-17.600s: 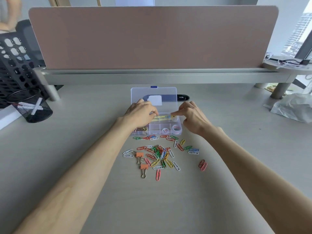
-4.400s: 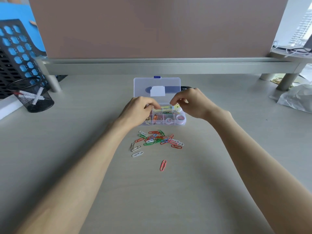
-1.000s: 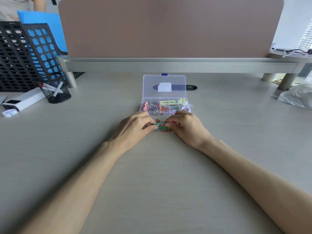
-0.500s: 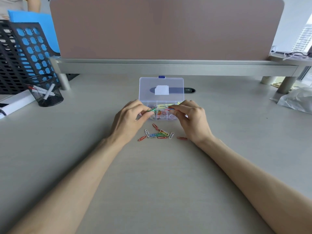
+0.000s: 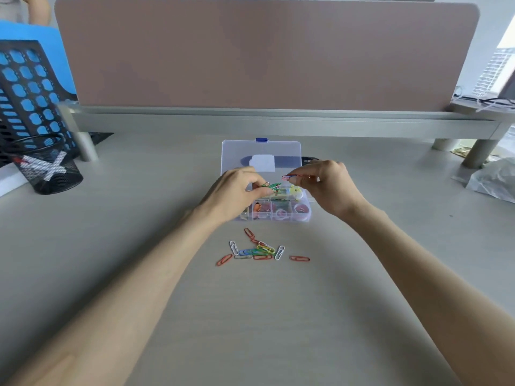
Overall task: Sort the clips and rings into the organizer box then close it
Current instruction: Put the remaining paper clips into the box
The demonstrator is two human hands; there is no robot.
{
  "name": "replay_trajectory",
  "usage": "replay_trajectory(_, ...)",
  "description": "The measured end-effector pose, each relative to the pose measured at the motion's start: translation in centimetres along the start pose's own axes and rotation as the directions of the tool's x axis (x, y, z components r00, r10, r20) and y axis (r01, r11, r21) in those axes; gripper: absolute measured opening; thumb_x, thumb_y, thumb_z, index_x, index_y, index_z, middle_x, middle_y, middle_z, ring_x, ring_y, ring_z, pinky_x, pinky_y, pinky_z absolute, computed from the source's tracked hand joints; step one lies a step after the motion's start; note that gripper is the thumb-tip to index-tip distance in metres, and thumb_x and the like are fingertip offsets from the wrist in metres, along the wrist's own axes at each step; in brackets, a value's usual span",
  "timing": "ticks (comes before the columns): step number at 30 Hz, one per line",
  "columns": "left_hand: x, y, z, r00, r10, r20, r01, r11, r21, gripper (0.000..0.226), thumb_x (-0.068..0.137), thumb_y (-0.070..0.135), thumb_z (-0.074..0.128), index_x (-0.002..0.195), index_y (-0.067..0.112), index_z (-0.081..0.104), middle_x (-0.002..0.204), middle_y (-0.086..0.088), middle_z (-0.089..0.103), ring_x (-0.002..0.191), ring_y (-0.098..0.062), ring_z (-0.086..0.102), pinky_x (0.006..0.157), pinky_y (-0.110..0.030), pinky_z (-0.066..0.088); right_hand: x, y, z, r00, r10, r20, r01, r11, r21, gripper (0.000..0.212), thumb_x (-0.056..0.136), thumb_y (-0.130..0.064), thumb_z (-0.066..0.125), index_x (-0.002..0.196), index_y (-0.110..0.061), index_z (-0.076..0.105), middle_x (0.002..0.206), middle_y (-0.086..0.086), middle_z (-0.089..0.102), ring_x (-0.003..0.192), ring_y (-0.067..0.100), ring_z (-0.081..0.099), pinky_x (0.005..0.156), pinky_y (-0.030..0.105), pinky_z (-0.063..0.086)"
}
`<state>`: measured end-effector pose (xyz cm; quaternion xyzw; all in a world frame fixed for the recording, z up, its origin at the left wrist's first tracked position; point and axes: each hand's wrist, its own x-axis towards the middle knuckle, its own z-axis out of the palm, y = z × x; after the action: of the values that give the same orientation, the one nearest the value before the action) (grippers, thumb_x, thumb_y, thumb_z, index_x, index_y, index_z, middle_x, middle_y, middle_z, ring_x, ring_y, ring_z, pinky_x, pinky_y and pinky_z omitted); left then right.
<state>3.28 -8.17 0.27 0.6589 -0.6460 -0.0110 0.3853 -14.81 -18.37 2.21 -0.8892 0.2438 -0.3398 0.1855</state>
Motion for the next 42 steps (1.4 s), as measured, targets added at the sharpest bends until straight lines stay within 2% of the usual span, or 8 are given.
replay_trajectory(5, 0.8, -0.1, 0.5, 0.995, -0.072, 0.069, 0.068, 0.996, 0.048, 0.017, 0.083, 0.035, 0.069, 0.084, 0.019, 0.073, 0.082, 0.010, 0.062, 0.080, -0.017, 0.055, 0.075, -0.036, 0.046, -0.2, 0.6, 0.5, 0.997, -0.028, 0.067, 0.030, 0.999, -0.020, 0.011, 0.085, -0.013, 0.067, 0.090, -0.012, 0.077, 0.088, 0.005, 0.074, 0.066, -0.016, 0.051, 0.061, 0.002, 0.035)
replay_trajectory(8, 0.8, 0.4, 0.6, 0.993, -0.067, 0.093, 0.058, 0.994, 0.093, 0.019, 0.084, 0.034, 0.068, 0.086, 0.016, 0.072, 0.080, 0.010, 0.058, 0.076, -0.016, 0.051, 0.072, -0.035, 0.044, -0.1, 0.7, 0.6, 0.995, -0.054, 0.082, 0.057, 0.998, -0.029, 0.012, 0.084, -0.014, 0.068, 0.091, -0.014, 0.077, 0.089, 0.004, 0.075, 0.064, -0.002, 0.053, 0.062, 0.008, 0.040)
replay_trajectory(11, 0.7, 0.5, 0.4, 0.993, -0.074, 0.093, 0.064, 0.993, 0.102, 0.019, 0.084, 0.033, 0.068, 0.087, 0.015, 0.072, 0.080, 0.008, 0.058, 0.075, -0.017, 0.050, 0.071, -0.034, 0.044, -0.1, 0.6, 0.9, 0.995, -0.059, 0.086, 0.062, 0.998, -0.028, 0.012, 0.083, -0.014, 0.068, 0.092, -0.015, 0.077, 0.091, 0.002, 0.075, 0.066, 0.010, 0.052, 0.069, 0.029, 0.049)
replay_trajectory(15, 0.5, 1.0, 0.1, 0.990, -0.083, 0.114, 0.075, 0.995, 0.072, 0.016, 0.084, 0.025, 0.070, 0.090, 0.011, 0.074, 0.084, 0.000, 0.062, 0.073, -0.018, 0.050, 0.073, -0.037, 0.046, -0.2, 0.7, 1.3, 0.995, -0.047, 0.093, 0.050, 0.998, -0.027, 0.012, 0.082, -0.017, 0.070, 0.092, -0.018, 0.077, 0.087, -0.004, 0.074, 0.060, 0.003, 0.050, 0.068, 0.027, 0.042)
replay_trajectory(19, 0.5, 0.8, 0.0, 0.986, -0.101, 0.135, 0.081, 0.986, 0.143, 0.015, 0.085, 0.029, 0.068, 0.093, 0.017, 0.073, 0.085, 0.005, 0.060, 0.077, -0.018, 0.050, 0.075, -0.039, 0.048, -0.2, 0.7, 1.3, 0.992, -0.015, 0.121, 0.025, 0.996, -0.082, 0.012, 0.082, -0.021, 0.070, 0.092, -0.024, 0.076, 0.084, 0.001, 0.073, 0.064, 0.013, 0.049, 0.069, 0.035, 0.047)
replay_trajectory(24, 0.1, 1.1, 0.0, 0.982, -0.165, 0.095, 0.150, 0.978, 0.147, 0.015, 0.081, 0.035, 0.070, 0.090, 0.024, 0.073, 0.084, 0.003, 0.066, 0.076, -0.022, 0.056, 0.069, -0.035, 0.047, -0.3, 0.4, 1.4, 0.995, 0.009, 0.097, 0.000, 0.996, -0.093, 0.010, 0.081, -0.018, 0.071, 0.088, -0.021, 0.077, 0.086, -0.001, 0.075, 0.062, 0.014, 0.050, 0.066, 0.030, 0.045)
replay_trajectory(34, -0.5, 1.3, 0.0, 0.982, -0.183, 0.048, 0.174, 0.973, 0.150, 0.007, 0.084, 0.031, 0.068, 0.087, 0.025, 0.070, 0.083, 0.011, 0.068, 0.055, 0.009, 0.046, 0.051, -0.023, 0.028, -0.5, 0.5, 2.1, 0.995, 0.059, 0.077, -0.055, 0.997, -0.053, 0.021, 0.079, -0.010, 0.073, 0.099, -0.011, 0.073, 0.092, 0.007, 0.075, 0.067, 0.014, 0.054, 0.072, 0.027, 0.048)
replay_trajectory(42, -0.6, 1.0, -0.4, 0.984, -0.172, 0.052, 0.160, 0.970, 0.181, 0.015, 0.091, 0.025, 0.059, 0.094, 0.031, 0.072, 0.080, 0.009, 0.051, 0.081, -0.015, 0.049, 0.070, -0.027, 0.039, -0.1, 0.3, 0.7, 0.996, 0.025, 0.081, -0.018, 0.995, -0.093, 0.020, 0.088, -0.005, 0.058, 0.098, -0.012, 0.074, 0.097, 0.002, 0.074, 0.083, 0.020, 0.065, 0.081, 0.032, 0.051)
